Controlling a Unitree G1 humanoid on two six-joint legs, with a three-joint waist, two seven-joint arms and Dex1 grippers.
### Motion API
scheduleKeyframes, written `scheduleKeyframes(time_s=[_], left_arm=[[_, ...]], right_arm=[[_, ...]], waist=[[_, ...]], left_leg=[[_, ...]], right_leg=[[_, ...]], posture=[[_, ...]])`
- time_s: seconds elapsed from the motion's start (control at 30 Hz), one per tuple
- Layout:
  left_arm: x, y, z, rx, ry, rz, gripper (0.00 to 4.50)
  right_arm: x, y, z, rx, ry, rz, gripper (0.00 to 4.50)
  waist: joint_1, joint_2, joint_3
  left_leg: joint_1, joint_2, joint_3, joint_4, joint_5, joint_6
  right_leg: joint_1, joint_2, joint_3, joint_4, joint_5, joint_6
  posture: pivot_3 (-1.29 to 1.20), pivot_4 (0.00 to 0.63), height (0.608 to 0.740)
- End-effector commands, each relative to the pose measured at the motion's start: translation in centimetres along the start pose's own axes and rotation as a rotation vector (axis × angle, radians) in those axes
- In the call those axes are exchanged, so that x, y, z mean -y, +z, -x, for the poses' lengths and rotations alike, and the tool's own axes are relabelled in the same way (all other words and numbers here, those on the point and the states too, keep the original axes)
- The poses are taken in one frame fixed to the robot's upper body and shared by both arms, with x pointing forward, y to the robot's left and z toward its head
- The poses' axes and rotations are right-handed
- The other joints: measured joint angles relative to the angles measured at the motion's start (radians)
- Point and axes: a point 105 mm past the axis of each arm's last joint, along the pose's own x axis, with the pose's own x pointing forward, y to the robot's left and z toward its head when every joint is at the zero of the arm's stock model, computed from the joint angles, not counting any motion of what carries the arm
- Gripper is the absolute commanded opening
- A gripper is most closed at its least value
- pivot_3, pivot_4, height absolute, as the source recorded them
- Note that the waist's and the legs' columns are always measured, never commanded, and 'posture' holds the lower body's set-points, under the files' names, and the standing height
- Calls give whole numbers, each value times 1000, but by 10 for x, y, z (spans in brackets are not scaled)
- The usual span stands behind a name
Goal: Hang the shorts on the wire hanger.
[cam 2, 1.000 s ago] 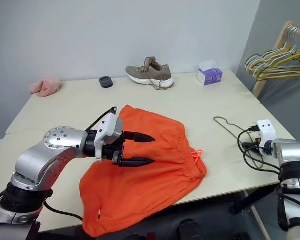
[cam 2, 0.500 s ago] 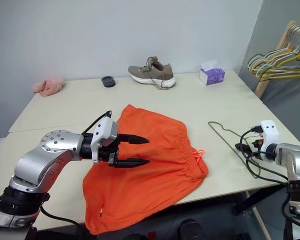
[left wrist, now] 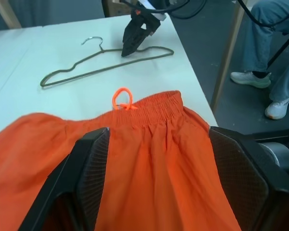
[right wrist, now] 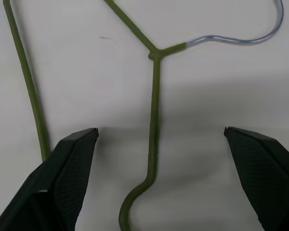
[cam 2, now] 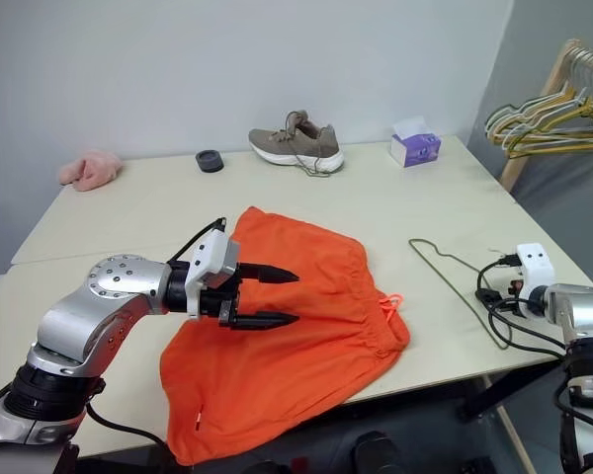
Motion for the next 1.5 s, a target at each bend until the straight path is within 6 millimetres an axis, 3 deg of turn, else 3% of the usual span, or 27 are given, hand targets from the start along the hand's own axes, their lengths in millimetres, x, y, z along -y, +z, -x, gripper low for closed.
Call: scheduleKeyframes(time_s=[0.03,0.33,0.4,0.53,0.67,0.73,0.83,0.9,1.0,1.13,1.27,1.5], left_arm=[[0,9,-1,21,-3,-45,3453],[0,11,-3,28,8,-49,3453],[0,11,-2,27,12,-49,3453],[-4,10,-2,26,41,-42,3453],[-26,14,0,58,165,-35,3453],[-46,13,6,66,272,-23,3453],[-76,11,19,71,423,-20,4000],[-91,14,27,83,495,-23,4462],[-105,16,32,91,544,-13,4462],[-111,13,35,67,519,13,4462],[-104,10,32,45,410,61,4462],[-95,-3,25,-47,305,95,4462]], right_arm=[[3,-18,-7,-95,19,-15,3559],[-1,-51,-23,-238,15,-55,440],[-4,-52,-27,-230,5,-16,32],[-10,-30,-32,-117,-25,43,32],[-10,6,-24,34,-48,139,32],[-12,33,-12,142,-60,257,32],[-21,69,12,303,-107,487,0],[-34,85,24,393,-113,600,0],[-55,102,37,507,-131,735,0],[-87,120,52,642,-134,926,0],[-123,134,66,773,-107,1145,0],[-168,148,86,945,-55,1368,0]], waist=[[-3,-2,-1],[-12,-16,-11],[-12,-19,-12],[-14,-26,-17],[-17,-25,-16],[-16,-19,-12],[-16,-3,-2],[-14,1,-2],[-15,1,-2],[-14,1,-2],[-17,1,-1],[-18,1,-1]], left_leg=[[0,0,0,0,0,0],[3,2,-9,0,0,0],[8,2,-11,-1,0,0],[17,2,-11,-1,0,-1],[18,1,-11,0,0,-1],[18,1,-11,0,0,-1],[13,-1,-9,0,0,-1],[9,-1,-8,-1,0,-1],[-1,0,-10,-1,0,-1],[-5,-1,-10,-1,0,-1],[-5,-2,-9,-2,0,-1],[-4,-2,-9,-1,0,-1]], right_leg=[[0,0,0,0,0,0],[7,1,-4,-2,0,0],[13,1,-6,-4,0,0],[22,1,-6,-5,-1,-2],[24,0,-5,-6,0,-3],[23,0,-4,-6,0,-3],[16,0,-4,-4,1,-2],[11,0,-3,-2,0,0],[2,0,-4,0,-1,1],[-2,-1,-5,1,2,-3],[-2,-2,-5,0,2,-3],[-2,-2,-6,1,0,0]], posture=[[-221,49,740],[-211,48,740],[-211,48,740],[-211,48,740],[-216,49,740],[-219,49,740],[-230,51,740],[-236,51,740],[-243,52,740],[-254,52,740],[-257,51,740],[-261,48,740]])
